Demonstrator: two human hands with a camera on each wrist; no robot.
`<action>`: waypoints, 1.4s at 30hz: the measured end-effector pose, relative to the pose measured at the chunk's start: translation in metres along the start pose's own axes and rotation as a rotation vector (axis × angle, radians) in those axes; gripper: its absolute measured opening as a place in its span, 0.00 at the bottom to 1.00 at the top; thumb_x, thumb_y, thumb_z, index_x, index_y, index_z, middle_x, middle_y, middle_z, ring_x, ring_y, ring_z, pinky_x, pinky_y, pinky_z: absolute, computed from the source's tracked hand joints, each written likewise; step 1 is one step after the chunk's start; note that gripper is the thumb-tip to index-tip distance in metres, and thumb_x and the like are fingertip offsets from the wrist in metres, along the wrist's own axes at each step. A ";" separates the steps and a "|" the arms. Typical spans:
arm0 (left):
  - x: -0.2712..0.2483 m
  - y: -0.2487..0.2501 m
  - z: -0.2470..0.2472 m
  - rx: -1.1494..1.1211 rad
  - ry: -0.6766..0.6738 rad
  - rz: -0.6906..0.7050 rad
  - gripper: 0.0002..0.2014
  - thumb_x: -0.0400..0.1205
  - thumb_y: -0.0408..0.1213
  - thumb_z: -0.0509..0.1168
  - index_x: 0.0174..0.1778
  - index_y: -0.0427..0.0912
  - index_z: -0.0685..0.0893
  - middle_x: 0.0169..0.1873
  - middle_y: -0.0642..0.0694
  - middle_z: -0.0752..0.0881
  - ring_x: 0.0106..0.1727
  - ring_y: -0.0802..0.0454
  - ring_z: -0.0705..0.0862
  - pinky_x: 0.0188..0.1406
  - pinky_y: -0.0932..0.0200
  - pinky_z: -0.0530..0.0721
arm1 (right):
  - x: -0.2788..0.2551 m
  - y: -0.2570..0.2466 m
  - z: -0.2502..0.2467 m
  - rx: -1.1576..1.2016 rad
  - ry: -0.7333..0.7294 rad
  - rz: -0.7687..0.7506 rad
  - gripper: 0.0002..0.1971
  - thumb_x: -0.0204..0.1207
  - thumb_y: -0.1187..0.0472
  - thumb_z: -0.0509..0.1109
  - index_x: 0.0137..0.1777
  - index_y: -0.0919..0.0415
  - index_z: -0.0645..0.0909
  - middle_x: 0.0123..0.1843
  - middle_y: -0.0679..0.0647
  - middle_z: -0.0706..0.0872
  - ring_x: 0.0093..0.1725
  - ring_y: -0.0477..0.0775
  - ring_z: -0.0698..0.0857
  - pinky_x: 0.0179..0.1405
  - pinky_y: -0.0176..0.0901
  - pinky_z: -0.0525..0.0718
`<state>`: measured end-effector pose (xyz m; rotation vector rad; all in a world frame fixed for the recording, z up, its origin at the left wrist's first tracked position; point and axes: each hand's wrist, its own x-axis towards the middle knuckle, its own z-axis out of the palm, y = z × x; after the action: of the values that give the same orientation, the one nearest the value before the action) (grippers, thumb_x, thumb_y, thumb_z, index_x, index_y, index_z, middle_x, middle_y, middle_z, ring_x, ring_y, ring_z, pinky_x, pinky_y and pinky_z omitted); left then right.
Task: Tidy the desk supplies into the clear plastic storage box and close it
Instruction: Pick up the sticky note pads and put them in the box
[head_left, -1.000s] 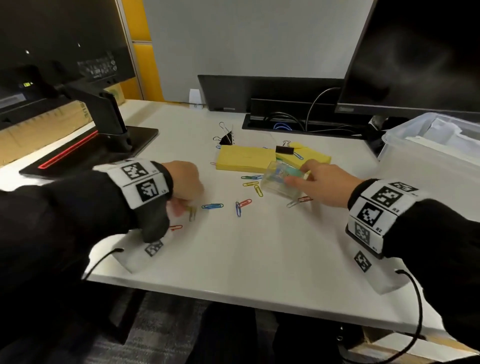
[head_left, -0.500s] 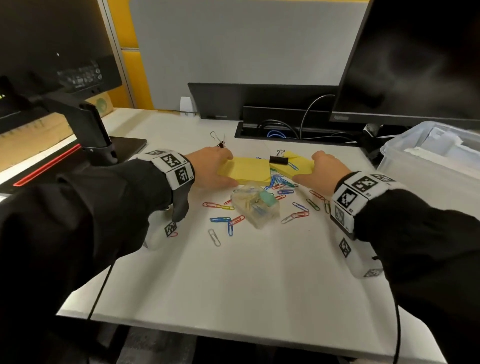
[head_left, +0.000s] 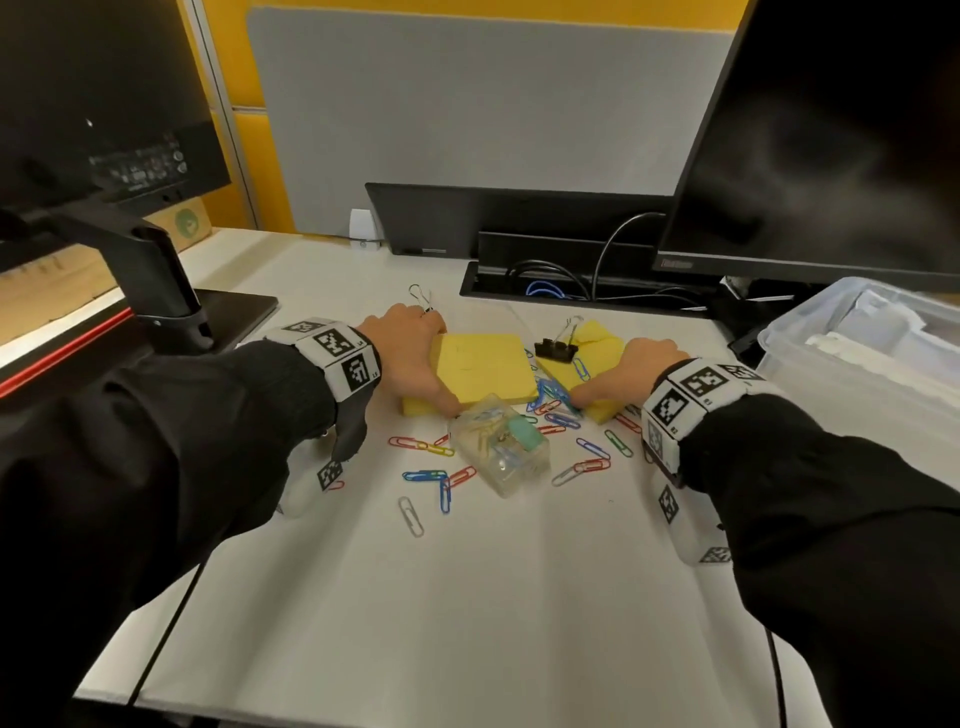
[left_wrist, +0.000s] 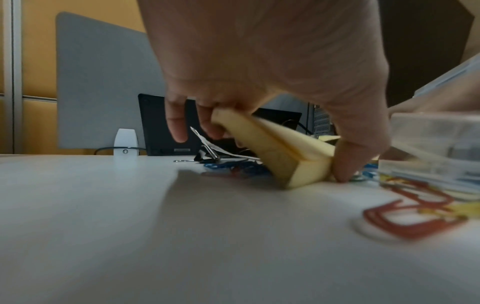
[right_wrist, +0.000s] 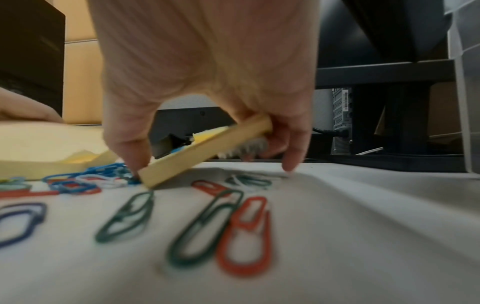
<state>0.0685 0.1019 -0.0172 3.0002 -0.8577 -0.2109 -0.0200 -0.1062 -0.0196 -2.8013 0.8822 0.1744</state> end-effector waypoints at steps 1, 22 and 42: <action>0.000 0.000 0.000 -0.014 0.011 0.002 0.45 0.62 0.60 0.76 0.71 0.43 0.69 0.65 0.43 0.75 0.63 0.45 0.75 0.58 0.51 0.76 | 0.000 0.000 0.000 -0.018 0.026 0.002 0.44 0.59 0.34 0.75 0.68 0.63 0.71 0.67 0.63 0.76 0.67 0.62 0.74 0.68 0.54 0.75; -0.071 0.015 -0.060 -0.720 0.540 -0.004 0.21 0.68 0.44 0.77 0.55 0.45 0.81 0.47 0.47 0.79 0.45 0.48 0.78 0.26 0.60 0.77 | -0.092 0.037 -0.009 0.758 0.169 -0.458 0.06 0.82 0.53 0.58 0.53 0.54 0.66 0.44 0.48 0.76 0.42 0.52 0.79 0.23 0.38 0.80; -0.071 0.095 -0.078 -1.095 -0.096 0.110 0.24 0.75 0.46 0.69 0.67 0.42 0.79 0.60 0.44 0.85 0.60 0.45 0.85 0.58 0.51 0.83 | -0.136 0.057 -0.025 1.234 -0.064 -0.215 0.11 0.81 0.56 0.62 0.59 0.57 0.67 0.60 0.57 0.76 0.57 0.58 0.80 0.50 0.58 0.86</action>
<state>-0.0311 0.0569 0.0743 1.9273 -0.6029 -0.5900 -0.1620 -0.0823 0.0195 -1.6817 0.4038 -0.2423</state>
